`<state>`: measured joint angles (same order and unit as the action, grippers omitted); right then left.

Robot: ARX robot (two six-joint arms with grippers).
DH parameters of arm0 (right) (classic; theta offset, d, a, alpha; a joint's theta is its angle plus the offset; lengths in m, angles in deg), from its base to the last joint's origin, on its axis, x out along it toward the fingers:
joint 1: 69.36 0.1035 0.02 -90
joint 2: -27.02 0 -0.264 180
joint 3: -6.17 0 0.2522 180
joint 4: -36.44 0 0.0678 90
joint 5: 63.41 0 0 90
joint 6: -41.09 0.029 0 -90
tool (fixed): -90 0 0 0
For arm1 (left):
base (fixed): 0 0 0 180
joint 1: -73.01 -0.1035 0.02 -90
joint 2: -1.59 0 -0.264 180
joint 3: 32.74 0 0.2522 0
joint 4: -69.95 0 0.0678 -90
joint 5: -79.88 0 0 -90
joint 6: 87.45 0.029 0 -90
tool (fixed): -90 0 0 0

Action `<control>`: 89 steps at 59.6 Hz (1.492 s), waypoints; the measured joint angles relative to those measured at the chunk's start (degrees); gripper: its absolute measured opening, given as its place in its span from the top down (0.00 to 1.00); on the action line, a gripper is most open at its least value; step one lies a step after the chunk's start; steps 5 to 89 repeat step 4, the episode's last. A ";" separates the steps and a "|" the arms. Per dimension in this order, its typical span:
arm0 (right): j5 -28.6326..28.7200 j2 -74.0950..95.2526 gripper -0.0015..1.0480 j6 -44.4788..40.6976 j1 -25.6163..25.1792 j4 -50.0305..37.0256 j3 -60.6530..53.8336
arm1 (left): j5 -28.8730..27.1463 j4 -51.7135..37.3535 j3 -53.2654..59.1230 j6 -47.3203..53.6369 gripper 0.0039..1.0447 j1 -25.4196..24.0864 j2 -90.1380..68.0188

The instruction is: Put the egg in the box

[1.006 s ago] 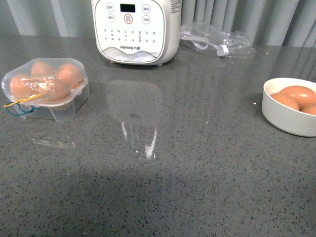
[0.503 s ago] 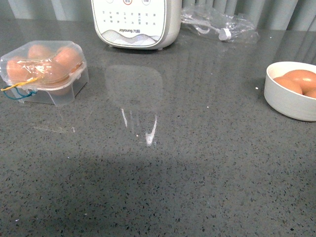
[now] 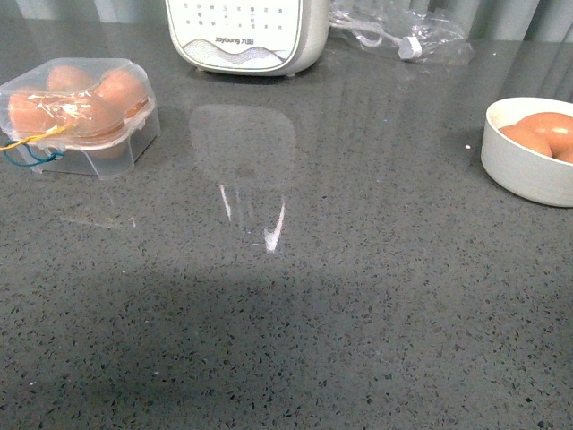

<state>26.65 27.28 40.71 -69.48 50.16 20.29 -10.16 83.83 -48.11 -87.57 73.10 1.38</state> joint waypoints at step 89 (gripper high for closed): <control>0.00 0.00 0.07 0.00 0.00 0.00 0.00 | 0.00 0.00 0.00 0.00 0.06 0.00 0.00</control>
